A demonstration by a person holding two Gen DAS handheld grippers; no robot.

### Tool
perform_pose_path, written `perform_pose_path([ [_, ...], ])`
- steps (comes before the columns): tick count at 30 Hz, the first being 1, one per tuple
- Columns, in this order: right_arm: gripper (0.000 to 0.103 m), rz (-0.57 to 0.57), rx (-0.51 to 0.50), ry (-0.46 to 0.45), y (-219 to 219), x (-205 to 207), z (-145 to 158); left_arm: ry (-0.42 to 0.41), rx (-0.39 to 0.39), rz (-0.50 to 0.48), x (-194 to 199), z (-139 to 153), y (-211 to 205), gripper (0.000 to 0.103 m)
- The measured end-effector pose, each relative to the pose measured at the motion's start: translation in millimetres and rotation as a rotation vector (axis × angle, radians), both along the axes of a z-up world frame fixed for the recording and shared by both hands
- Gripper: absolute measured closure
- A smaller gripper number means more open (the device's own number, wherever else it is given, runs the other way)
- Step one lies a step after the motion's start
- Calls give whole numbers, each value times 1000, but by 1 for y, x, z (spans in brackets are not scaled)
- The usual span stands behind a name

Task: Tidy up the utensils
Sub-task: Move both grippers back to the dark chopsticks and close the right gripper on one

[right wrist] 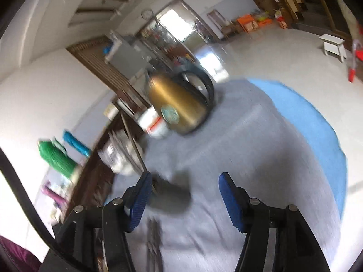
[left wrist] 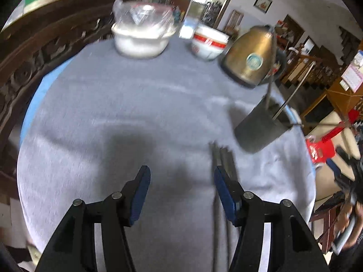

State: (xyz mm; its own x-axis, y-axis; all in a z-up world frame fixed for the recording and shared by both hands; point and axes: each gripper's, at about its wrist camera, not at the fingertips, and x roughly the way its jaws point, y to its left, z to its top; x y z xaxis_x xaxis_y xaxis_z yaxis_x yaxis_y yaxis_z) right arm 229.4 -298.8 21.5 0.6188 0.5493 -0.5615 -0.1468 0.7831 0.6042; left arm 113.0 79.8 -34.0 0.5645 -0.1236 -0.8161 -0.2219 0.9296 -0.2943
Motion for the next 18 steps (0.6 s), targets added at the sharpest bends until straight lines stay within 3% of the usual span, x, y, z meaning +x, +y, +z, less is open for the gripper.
perform_pose_path([
  [6, 41, 160, -190, 140, 55, -44, -39, 92, -9, -19, -16, -30, -6, 43],
  [9, 64, 260, -325, 190, 103, -51, -53, 113, -24, -27, -21, -37, -11, 43],
  [18, 67, 366, -405, 248, 174, -42, -73, 115, -21, -82, -32, -38, -23, 43],
])
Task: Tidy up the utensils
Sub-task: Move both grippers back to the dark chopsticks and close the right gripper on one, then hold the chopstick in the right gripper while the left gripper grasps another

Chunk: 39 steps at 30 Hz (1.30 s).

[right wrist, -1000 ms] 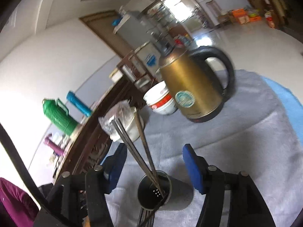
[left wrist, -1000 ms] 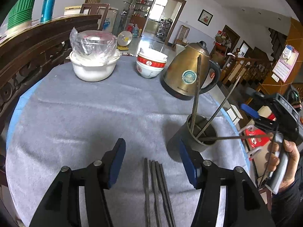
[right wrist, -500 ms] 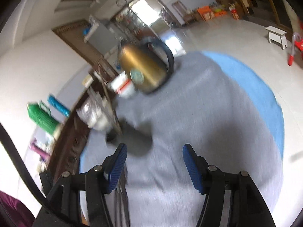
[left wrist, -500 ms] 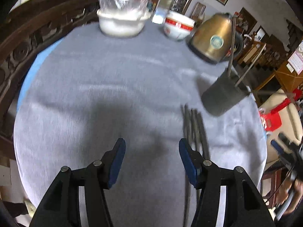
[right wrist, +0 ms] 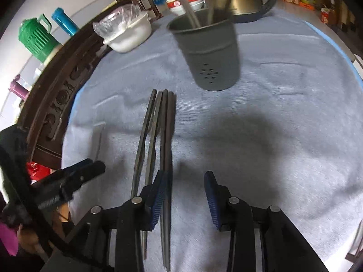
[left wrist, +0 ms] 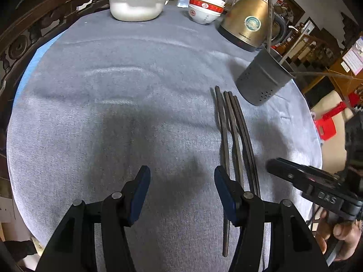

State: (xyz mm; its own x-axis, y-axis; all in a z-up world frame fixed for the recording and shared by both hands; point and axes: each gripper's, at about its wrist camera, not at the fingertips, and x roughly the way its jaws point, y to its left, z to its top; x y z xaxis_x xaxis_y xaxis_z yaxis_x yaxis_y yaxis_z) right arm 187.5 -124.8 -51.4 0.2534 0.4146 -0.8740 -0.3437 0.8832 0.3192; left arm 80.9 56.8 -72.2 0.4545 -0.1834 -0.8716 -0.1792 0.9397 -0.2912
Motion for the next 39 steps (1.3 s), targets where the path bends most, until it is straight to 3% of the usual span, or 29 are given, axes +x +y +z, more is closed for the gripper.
perform_pose_path([
  [8, 81, 22, -49, 48, 27, 3, -14, 7, -25, -1, 0, -5, 4, 43],
  [14, 90, -36, -2, 90, 18, 6, -18, 9, -37, 10, 1, -7, 9, 43],
  [20, 89, -60, -15, 95, 1, 6, -16, 17, -48, 13, 6, -10, 9, 43],
  [32, 92, -47, -62, 96, 20, 17, -19, 56, -36, -27, 22, -9, -10, 43],
  [39, 95, -71, -49, 104, -7, 15, -21, 159, -71, -25, 53, -17, -24, 43],
])
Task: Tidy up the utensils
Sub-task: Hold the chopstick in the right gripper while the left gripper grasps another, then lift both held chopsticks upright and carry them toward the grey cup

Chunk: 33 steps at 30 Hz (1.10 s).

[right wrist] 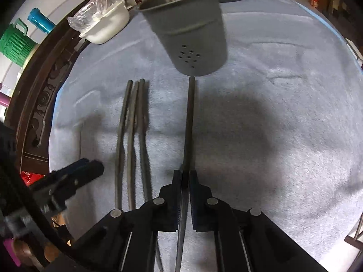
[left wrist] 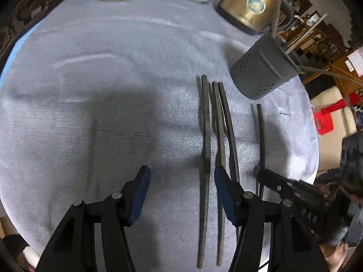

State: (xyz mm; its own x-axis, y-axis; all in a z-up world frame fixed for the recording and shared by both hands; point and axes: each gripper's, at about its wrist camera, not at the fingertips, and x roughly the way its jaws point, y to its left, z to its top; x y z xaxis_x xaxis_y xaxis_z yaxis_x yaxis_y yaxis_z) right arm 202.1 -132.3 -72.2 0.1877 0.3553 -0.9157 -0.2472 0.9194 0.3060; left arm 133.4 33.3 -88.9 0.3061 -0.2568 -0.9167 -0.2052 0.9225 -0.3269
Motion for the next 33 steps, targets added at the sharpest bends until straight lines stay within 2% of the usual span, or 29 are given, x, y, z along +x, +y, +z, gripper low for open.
perform_pose_path([
  [5, 95, 1, 39, 5, -7, -1, -3, 58, 30, -14, 15, 0, -11, 45],
  [8, 95, 5, 53, 6, -5, 0, -4, 94, 58, -24, 22, -2, -17, 51],
  [11, 95, 10, 67, 8, -10, 0, -4, 121, 85, -37, 31, -3, -24, 73],
  [12, 95, 11, 69, 8, -11, 0, -4, 141, 94, -52, 34, -5, -26, 90],
  [13, 95, 12, 70, 7, -11, -1, -4, 156, 107, -62, 36, -7, -29, 96],
  [20, 95, 32, 57, 31, -11, 0, -5, 208, 177, -158, 33, -7, -26, 97],
  [24, 93, 14, 44, 51, -12, 3, -3, 227, 166, -148, 36, -5, -19, 97],
  [27, 91, -5, 38, 67, -12, 9, -1, 257, 145, -146, 40, -8, -18, 85],
  [33, 90, -1, -14, 103, 2, 20, -4, 275, 122, -140, 63, -11, -23, 85],
])
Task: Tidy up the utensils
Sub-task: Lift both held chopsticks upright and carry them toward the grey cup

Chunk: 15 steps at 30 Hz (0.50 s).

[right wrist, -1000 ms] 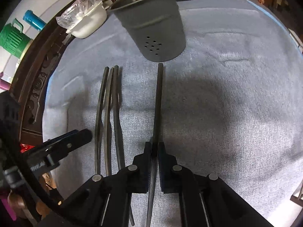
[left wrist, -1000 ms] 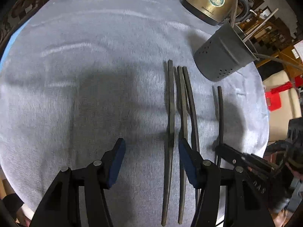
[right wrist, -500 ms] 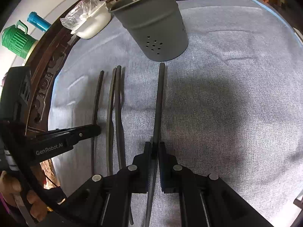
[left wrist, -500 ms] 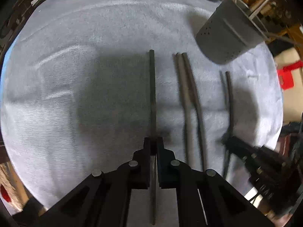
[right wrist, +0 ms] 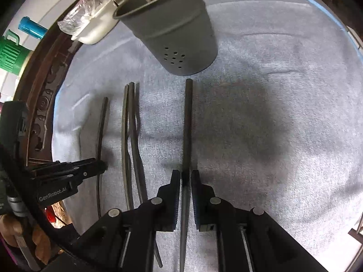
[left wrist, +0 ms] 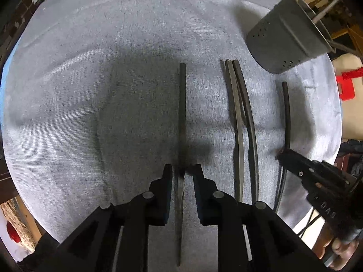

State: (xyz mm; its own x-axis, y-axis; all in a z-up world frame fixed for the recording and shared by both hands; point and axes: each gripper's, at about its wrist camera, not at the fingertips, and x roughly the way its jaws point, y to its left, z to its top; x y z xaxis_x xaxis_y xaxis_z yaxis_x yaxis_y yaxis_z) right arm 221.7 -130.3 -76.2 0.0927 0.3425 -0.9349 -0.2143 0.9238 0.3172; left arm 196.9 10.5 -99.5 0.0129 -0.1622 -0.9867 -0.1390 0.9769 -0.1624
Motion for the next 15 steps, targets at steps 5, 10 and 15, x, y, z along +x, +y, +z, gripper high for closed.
perform_pose_path([
  [5, 94, 31, -29, -11, 8, 2, 1, 4, -25, -23, 12, 1, 7, 97],
  [10, 96, 41, -42, 1, -4, 3, 5, 26, -31, -50, 11, 2, 17, 97],
  [15, 93, 28, -24, 59, -14, 10, -1, 58, -11, -62, 18, -1, 13, 97],
])
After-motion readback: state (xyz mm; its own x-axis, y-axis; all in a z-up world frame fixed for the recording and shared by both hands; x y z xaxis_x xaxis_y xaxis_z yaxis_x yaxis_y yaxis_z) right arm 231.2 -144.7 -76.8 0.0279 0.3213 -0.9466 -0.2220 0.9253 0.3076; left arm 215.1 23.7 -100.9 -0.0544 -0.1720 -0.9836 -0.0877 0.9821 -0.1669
